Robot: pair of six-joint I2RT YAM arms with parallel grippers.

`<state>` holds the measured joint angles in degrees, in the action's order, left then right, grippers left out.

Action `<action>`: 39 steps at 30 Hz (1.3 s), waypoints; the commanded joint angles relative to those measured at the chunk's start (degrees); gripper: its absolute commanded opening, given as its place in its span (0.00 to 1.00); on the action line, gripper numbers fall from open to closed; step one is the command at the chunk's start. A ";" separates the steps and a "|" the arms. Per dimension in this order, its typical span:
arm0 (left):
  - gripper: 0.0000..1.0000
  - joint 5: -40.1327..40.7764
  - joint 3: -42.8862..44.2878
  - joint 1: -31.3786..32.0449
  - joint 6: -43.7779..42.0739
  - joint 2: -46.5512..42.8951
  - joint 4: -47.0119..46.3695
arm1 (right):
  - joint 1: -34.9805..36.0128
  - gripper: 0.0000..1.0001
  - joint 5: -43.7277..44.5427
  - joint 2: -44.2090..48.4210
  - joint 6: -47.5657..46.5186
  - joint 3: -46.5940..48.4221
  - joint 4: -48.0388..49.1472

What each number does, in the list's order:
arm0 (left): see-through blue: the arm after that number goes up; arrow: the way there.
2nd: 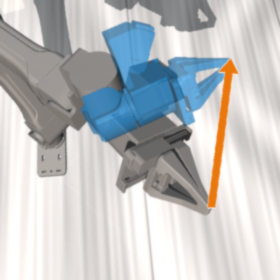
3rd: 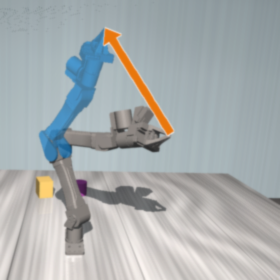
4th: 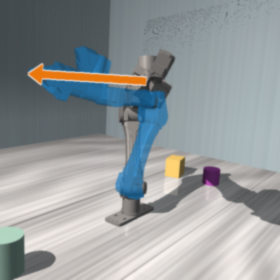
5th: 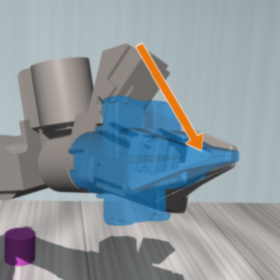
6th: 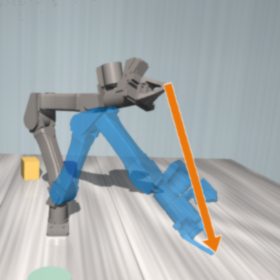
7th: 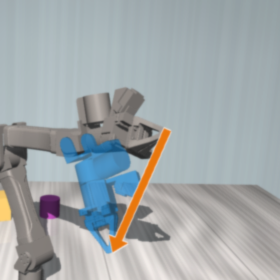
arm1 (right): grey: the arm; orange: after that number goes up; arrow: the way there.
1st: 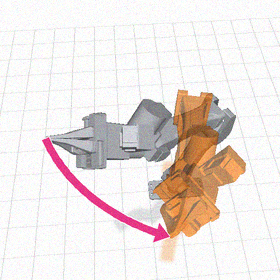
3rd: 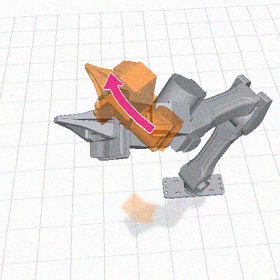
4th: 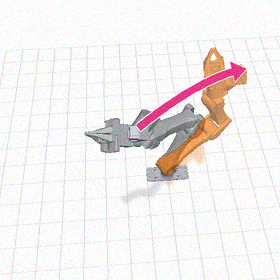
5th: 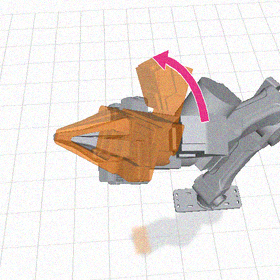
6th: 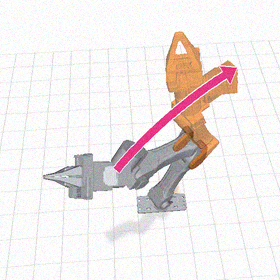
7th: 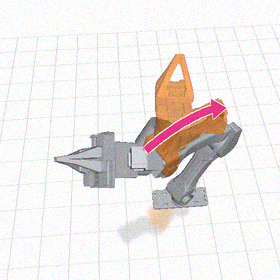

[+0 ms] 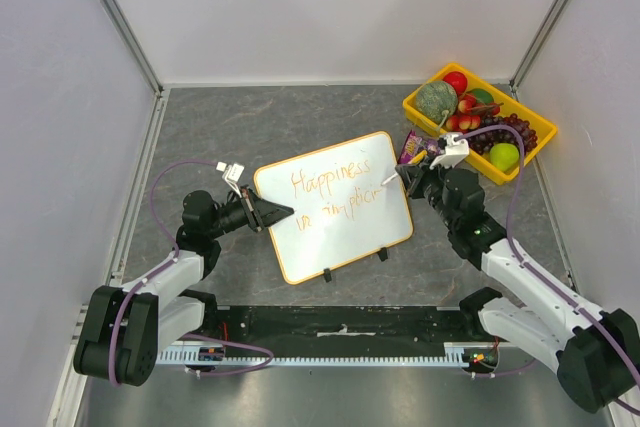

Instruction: Write a sentence on the whiteboard

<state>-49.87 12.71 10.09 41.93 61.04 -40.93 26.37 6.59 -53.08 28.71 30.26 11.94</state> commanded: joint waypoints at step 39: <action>0.02 0.91 -1.55 0.11 -9.94 0.84 3.13 | -0.18 0.00 -3.08 -0.01 -0.67 -5.04 -1.31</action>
<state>-49.65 12.71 10.09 42.17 61.08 -40.71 26.09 2.17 -53.01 29.19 26.22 15.18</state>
